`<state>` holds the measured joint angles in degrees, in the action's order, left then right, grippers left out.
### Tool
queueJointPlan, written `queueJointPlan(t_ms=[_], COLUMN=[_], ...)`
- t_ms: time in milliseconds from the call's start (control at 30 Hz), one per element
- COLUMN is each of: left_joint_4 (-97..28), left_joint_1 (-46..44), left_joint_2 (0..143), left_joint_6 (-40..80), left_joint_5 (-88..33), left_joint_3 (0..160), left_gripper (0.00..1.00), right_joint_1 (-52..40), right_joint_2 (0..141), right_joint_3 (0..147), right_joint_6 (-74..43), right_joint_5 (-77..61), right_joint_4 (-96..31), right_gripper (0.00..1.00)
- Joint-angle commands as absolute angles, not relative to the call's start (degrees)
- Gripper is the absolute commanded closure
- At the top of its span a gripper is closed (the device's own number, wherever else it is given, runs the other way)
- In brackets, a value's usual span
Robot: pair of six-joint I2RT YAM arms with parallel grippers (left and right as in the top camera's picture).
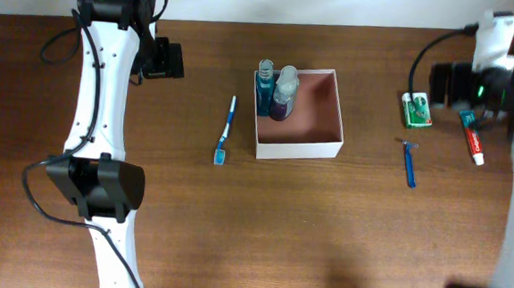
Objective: Pack container
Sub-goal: 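Raise the right gripper and move it over the green Dettol soap bar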
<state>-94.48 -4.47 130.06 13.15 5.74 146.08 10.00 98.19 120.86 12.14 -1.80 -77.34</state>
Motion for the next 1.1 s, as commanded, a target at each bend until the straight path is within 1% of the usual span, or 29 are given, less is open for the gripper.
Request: queueJointPlan(t_ms=[0, 200, 667, 867, 1067], left_joint_4=[-94.35, -94.35, -94.35, -94.35, -94.35], left_joint_1=[-4.29, -4.29, -4.29, -4.29, -4.29], left_joint_2=[129.62, 129.62, 129.62, 129.62, 129.62], left_joint_6=[13.65, 13.65, 13.65, 13.65, 13.65], left_joint_5=[5.34, 5.34, 5.34, 5.34, 5.34], left_joint_3=[145.86, 145.86, 145.86, 145.86, 145.86], left_gripper=[0.01, 0.01, 0.01, 0.01, 0.01], right_joint_1=[11.79, 12.08, 12.10, 12.10, 12.19], right_joint_2=[107.77, 117.25, 131.66, 138.54, 141.93], right_joint_3=[131.66, 133.29, 133.14, 133.08, 133.08], right_joint_6=[11.73, 11.75, 13.32, 13.74, 14.68], right_joint_5=[-5.39, -5.39, -5.37, -0.14, 0.71], right_joint_4=[-82.08, -81.58, -77.10, -76.71, -74.24], right_gripper=[0.01, 0.01, 0.01, 0.01, 0.01])
